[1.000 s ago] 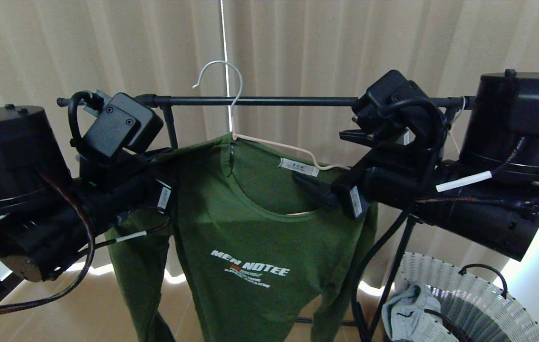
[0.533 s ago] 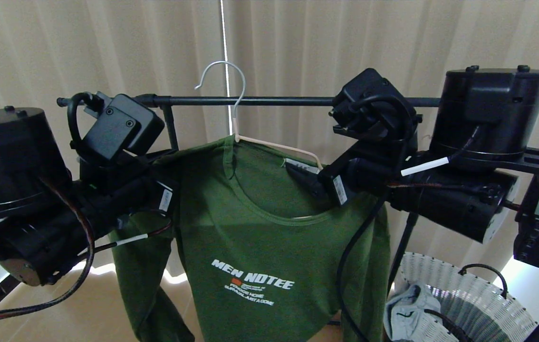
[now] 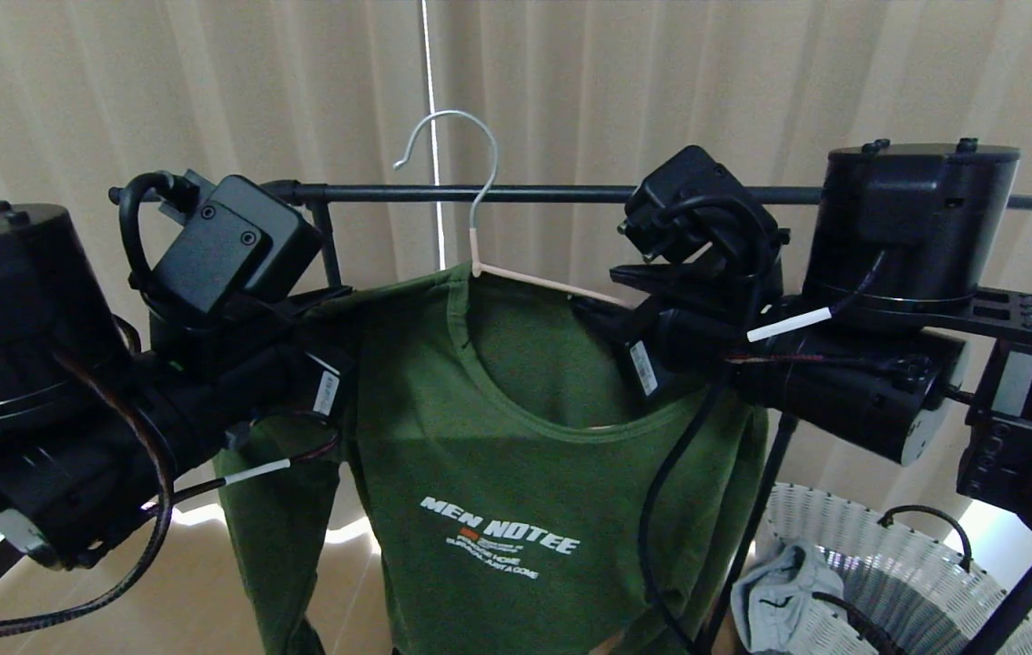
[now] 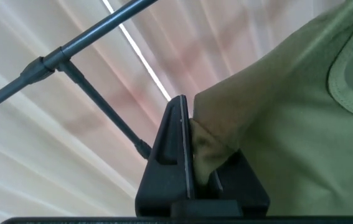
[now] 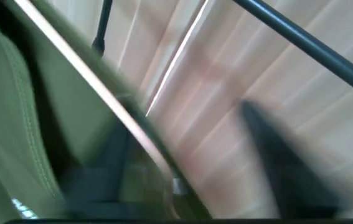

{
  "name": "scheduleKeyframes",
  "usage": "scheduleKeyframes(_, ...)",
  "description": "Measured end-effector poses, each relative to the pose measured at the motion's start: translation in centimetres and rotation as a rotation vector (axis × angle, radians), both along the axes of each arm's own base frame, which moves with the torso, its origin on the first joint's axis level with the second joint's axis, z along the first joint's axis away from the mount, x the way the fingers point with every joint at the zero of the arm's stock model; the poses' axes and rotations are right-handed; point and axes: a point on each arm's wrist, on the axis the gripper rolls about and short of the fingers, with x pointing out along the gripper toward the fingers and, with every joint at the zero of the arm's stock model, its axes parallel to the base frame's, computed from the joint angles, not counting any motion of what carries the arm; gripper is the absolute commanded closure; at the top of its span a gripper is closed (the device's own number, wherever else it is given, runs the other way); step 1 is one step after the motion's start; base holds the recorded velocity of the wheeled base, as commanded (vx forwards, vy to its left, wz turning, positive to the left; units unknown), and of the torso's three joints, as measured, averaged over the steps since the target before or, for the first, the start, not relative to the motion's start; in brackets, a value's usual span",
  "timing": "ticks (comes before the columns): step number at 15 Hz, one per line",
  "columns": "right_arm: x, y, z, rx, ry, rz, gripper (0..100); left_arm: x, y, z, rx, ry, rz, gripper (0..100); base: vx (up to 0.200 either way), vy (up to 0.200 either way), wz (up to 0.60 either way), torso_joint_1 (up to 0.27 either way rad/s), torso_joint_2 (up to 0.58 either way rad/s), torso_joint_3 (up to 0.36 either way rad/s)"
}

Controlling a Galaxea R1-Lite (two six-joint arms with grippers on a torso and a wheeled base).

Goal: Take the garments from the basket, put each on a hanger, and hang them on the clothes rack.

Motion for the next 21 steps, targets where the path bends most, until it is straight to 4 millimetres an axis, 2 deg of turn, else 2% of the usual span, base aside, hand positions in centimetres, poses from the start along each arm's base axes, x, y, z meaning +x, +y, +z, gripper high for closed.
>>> scheduleKeyframes(10,-0.2,-0.1,0.0,0.003,-0.003,0.002,100,0.1,0.0,-0.1,0.001,0.003,-0.003,100,0.000,0.000,0.00,0.000,0.00,0.000)
scheduleKeyframes(11,-0.3,-0.1,0.1,0.004,-0.003,0.002,100,0.1,0.0,-0.1,0.000,0.002,-0.004,0,0.000,0.000,0.00,0.000,0.00,0.000)
scheduleKeyframes(16,-0.8,-1.1,-0.1,-0.001,0.003,-0.012,100,-0.1,0.0,0.2,-0.009,-0.004,-0.024,0,0.000,0.000,0.00,0.000,0.00,0.000)
scheduleKeyframes(21,-0.9,-4.5,0.2,0.003,-0.002,-0.098,100,-1.0,0.6,0.2,-0.014,-0.006,-0.072,0,0.000,0.000,0.00,0.000,0.00,0.000)
